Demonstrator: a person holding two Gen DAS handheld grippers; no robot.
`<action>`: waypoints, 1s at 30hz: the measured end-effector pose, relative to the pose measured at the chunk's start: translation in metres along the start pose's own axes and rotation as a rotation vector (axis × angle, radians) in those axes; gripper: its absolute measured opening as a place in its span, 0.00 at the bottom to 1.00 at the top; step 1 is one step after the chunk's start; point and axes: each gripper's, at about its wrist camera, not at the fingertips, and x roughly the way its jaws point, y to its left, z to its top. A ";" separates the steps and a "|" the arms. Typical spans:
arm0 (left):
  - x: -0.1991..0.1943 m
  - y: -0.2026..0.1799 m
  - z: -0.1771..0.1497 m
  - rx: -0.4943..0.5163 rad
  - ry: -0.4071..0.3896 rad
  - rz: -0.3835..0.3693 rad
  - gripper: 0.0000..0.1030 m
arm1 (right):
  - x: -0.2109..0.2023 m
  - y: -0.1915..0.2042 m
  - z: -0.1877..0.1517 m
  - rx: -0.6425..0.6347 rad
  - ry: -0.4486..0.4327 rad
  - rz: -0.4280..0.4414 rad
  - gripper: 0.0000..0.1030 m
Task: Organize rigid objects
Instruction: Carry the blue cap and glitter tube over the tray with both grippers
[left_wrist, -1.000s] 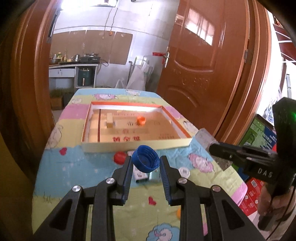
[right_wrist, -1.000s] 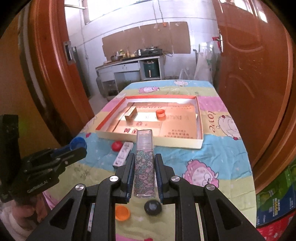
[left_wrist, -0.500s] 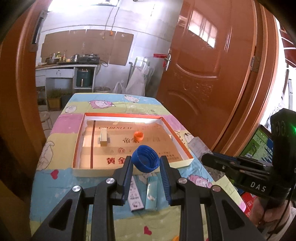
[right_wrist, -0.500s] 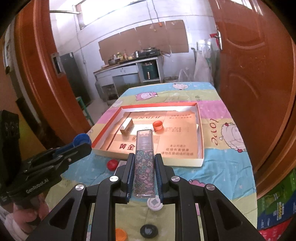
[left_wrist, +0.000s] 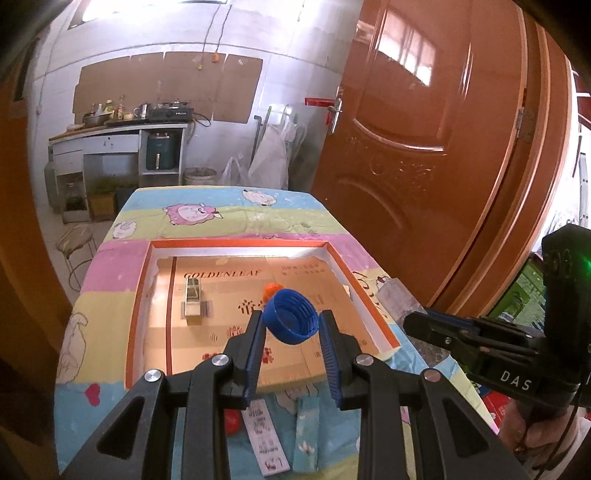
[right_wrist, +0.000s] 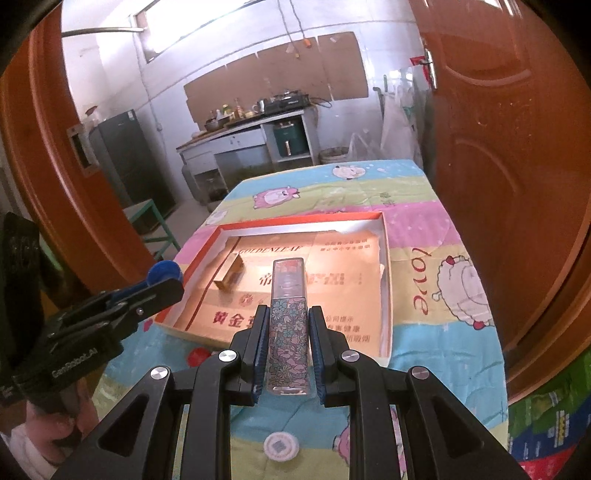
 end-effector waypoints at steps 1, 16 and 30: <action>0.004 0.001 0.003 -0.001 0.005 0.000 0.29 | 0.003 -0.001 0.002 0.000 0.002 0.000 0.21; 0.060 0.019 0.030 -0.021 0.060 0.019 0.29 | 0.052 -0.024 0.037 0.006 0.039 0.005 0.21; 0.120 0.038 0.051 -0.036 0.127 0.043 0.29 | 0.116 -0.048 0.057 0.014 0.103 0.015 0.21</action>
